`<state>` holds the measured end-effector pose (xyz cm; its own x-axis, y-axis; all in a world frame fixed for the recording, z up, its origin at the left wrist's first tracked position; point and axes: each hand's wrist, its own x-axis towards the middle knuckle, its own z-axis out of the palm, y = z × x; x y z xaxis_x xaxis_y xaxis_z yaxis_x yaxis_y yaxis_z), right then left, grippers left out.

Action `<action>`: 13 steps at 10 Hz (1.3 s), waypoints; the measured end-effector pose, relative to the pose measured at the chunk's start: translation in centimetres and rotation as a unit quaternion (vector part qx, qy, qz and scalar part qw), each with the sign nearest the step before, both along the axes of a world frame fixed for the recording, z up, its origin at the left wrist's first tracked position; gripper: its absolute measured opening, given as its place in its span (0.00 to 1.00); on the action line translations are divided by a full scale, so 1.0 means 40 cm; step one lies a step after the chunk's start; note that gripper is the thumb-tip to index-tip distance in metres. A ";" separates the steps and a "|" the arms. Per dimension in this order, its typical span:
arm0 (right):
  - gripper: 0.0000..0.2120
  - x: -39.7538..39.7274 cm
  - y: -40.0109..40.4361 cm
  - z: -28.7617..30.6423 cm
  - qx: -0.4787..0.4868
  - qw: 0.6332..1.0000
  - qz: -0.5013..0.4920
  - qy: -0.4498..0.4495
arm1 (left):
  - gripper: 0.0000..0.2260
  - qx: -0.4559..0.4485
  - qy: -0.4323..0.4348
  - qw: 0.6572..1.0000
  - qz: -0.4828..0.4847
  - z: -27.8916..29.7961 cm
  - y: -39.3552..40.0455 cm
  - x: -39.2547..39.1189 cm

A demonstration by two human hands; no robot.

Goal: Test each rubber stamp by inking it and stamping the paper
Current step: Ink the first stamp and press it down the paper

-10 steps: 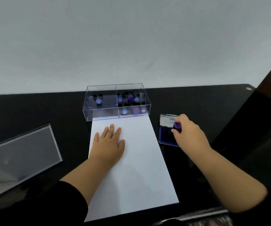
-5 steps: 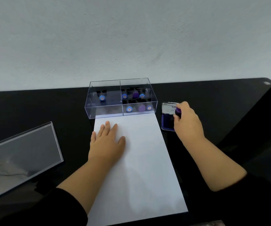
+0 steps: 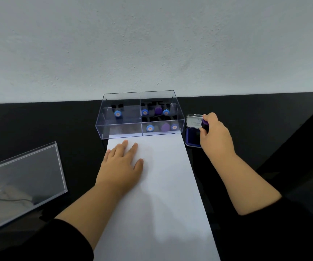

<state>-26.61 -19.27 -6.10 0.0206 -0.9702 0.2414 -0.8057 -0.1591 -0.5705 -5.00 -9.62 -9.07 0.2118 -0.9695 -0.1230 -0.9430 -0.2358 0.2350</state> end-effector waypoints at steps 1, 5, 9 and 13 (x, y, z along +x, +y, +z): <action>0.11 0.001 -0.002 -0.006 -0.006 1.000 -0.002 -0.011 | 0.25 0.010 -0.014 1.000 -0.018 -0.010 -0.007 0.006; 0.16 0.070 0.011 -0.017 -0.051 0.986 0.064 -0.142 | 0.25 0.009 -0.013 1.000 -0.019 -0.017 -0.009 0.010; 0.19 0.118 0.001 -0.053 -0.032 0.989 0.104 -0.099 | 0.25 0.007 -0.012 1.000 -0.018 -0.018 -0.010 0.010; 0.19 0.124 -0.006 -0.057 -0.008 0.991 0.117 -0.060 | 0.25 0.009 -0.017 1.000 -0.020 -0.017 -0.011 0.010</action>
<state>-21.64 -19.51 -8.39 0.2155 -0.9384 0.2702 -0.6722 -0.3433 -0.6560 -4.62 -10.05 -9.77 0.1768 -0.9752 -0.1334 -0.9591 -0.2011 0.1992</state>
